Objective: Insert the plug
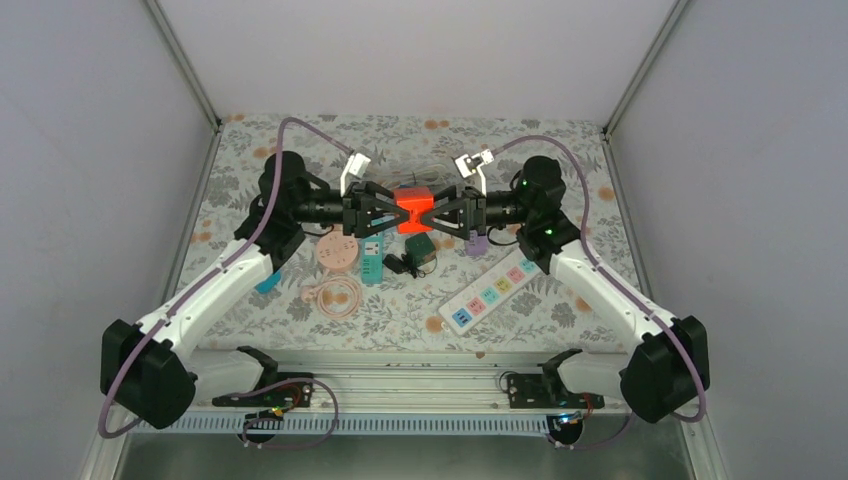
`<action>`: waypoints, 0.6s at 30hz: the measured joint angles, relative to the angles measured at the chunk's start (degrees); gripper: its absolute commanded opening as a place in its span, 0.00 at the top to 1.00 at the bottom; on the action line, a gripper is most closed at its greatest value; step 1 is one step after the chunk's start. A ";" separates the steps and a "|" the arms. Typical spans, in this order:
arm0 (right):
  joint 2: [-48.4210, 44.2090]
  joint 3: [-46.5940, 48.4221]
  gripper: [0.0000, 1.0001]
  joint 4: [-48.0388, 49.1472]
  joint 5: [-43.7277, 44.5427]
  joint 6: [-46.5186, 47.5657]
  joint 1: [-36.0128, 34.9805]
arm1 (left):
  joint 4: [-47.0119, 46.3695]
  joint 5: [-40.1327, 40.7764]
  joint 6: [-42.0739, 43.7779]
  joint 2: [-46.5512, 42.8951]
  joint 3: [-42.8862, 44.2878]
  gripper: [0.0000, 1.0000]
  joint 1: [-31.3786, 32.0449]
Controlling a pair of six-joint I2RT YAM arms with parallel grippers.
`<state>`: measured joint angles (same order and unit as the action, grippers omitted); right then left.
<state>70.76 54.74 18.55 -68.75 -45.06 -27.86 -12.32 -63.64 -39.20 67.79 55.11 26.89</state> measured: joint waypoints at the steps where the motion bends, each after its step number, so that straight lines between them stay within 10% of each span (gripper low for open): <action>1: 0.33 0.04 0.21 0.28 -0.59 -0.26 0.04 | -0.26 -0.59 -0.17 0.66 0.37 0.46 0.33; 10: 0.85 -1.14 0.44 2.91 -1.64 -1.97 0.22 | -0.55 -2.51 -0.68 2.95 1.46 0.43 1.31; 18: -1.90 -1.51 0.75 1.40 1.40 -0.98 0.15 | 1.75 0.87 2.38 2.69 2.73 0.00 1.53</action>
<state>68.86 53.23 19.94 -67.35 -46.04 -27.70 -10.57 -62.76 -36.82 70.48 57.84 28.42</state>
